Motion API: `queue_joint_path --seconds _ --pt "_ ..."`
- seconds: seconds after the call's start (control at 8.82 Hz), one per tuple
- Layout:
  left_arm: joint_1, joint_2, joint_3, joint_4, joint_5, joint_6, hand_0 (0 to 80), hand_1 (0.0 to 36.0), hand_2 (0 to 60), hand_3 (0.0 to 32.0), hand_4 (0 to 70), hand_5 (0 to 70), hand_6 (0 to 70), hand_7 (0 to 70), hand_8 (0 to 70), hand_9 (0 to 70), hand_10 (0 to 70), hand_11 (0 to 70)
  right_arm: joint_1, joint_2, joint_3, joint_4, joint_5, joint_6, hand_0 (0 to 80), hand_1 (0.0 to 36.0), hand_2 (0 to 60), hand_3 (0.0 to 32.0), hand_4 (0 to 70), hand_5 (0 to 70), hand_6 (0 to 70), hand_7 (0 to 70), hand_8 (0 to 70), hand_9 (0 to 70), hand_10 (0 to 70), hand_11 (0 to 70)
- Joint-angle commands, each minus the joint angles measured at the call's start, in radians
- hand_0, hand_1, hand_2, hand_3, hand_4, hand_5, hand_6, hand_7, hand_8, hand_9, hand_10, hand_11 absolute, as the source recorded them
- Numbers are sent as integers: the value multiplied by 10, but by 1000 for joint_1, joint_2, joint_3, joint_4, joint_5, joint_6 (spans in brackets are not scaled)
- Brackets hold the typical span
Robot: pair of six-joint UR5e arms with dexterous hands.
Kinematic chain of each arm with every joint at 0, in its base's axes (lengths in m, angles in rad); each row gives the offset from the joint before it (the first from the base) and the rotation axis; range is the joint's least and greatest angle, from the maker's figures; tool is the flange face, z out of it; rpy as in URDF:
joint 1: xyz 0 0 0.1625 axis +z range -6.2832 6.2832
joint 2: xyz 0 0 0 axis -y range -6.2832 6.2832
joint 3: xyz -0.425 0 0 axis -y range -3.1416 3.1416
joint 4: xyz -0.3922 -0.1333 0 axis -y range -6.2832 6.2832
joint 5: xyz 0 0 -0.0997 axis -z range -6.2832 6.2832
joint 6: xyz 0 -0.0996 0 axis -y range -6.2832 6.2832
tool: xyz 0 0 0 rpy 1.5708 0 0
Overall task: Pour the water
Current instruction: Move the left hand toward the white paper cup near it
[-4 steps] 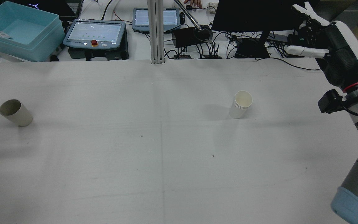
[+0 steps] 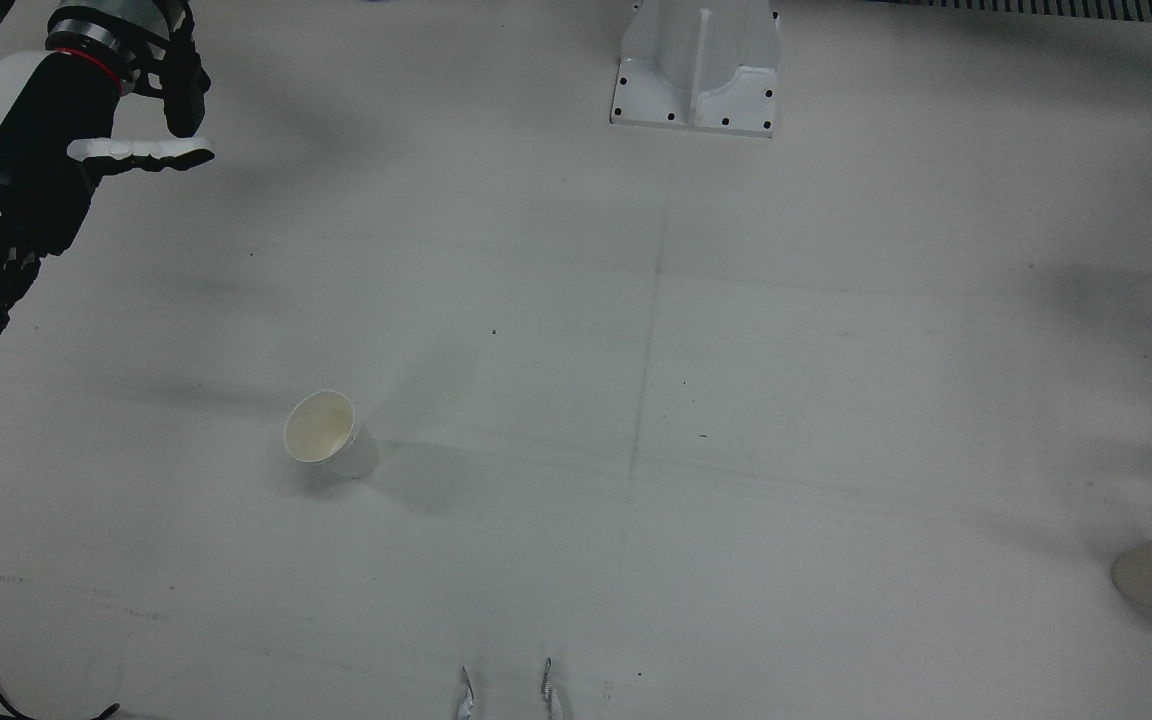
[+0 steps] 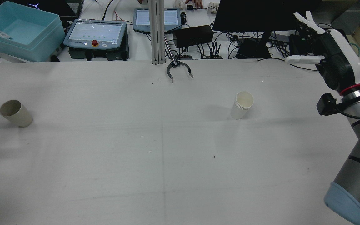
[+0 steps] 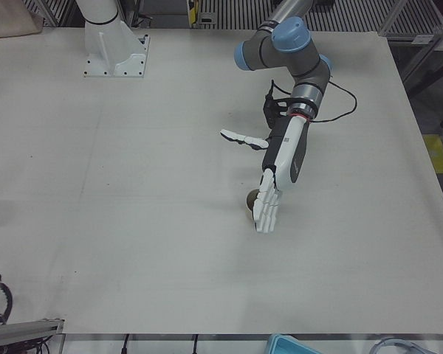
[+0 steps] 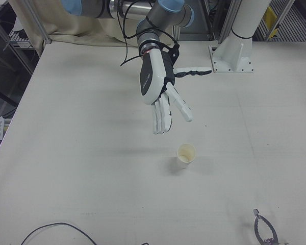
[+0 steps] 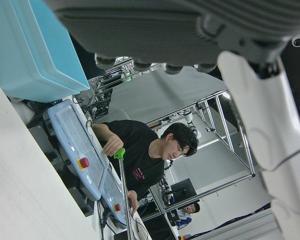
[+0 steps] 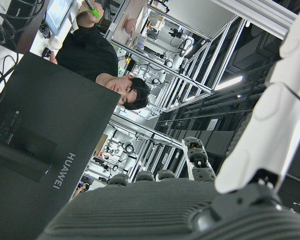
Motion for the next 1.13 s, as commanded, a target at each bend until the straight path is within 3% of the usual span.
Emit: queue_joint_path --seconds 0.0,0.11,0.45,0.68,0.79,1.02 --pt "55 33 165 -221 -9 62 482 127 0 92 5 0 0 0 0 10 0 10 -7 -1 -17 0 -1 -3 443 95 28 0 23 5 0 0 0 0 0 0" --pt "57 32 238 -293 -60 63 487 130 0 90 14 0 0 0 0 7 0 11 -17 -1 -18 0 -1 -4 444 95 29 0 26 7 0 0 0 0 0 0" --pt "57 32 423 -459 -74 62 508 158 0 72 20 0 0 0 0 4 0 16 -33 3 -18 0 -1 -13 450 97 29 0 35 14 0 0 0 0 0 0" --pt "59 22 480 -505 -74 65 505 157 0 10 47 0 0 0 0 2 1 22 -47 11 -18 0 -1 -33 452 98 34 0 44 18 5 0 2 1 0 0" --pt "65 21 479 -510 -71 75 501 151 0 6 50 0 0 1 0 1 3 23 -52 11 -18 0 -1 -35 454 99 35 0 47 19 8 0 3 3 0 0" --pt "111 -1 488 -513 -62 89 518 175 2 46 29 0 0 11 0 1 6 30 -57 13 -18 0 0 -43 454 100 38 0 50 22 10 0 5 3 0 0"
